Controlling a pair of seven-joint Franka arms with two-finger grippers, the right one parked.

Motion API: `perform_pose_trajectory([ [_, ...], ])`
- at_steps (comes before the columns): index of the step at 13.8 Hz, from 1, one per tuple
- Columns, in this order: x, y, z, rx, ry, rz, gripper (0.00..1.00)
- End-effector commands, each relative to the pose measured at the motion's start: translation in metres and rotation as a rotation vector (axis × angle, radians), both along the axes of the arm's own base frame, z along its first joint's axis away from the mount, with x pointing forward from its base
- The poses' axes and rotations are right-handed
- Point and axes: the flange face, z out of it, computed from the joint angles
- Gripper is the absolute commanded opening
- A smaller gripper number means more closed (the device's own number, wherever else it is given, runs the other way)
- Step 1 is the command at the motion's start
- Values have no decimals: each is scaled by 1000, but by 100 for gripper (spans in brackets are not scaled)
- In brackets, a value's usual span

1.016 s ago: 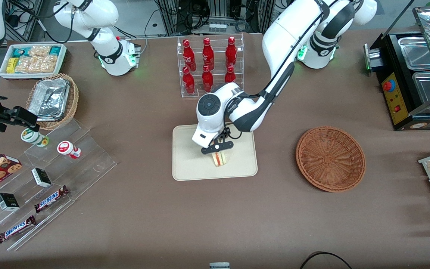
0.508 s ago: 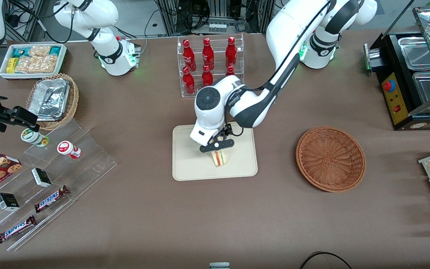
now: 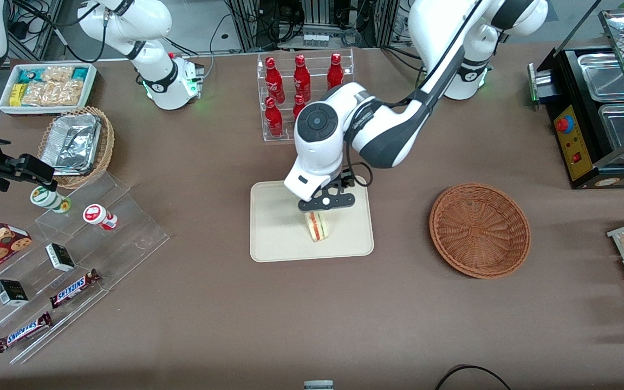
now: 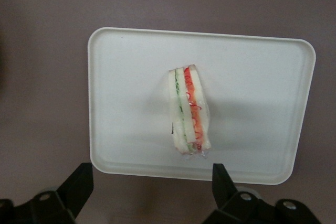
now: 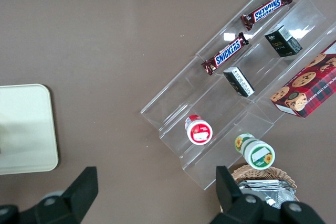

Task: Place sandwich from basket to tray
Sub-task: 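Open the left gripper and raise it off the sandwich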

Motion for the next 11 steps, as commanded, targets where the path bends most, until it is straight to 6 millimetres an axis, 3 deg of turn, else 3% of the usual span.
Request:
perform_pose_trajectory([
  [1,12,42,17,3,96,-9,100],
  [3,21,71,28,12,134,-97,100],
  [5,38,115,40,9,149,-121,100],
  [7,38,148,45,10,155,-183,100],
  [11,41,244,74,-18,157,-295,100],
])
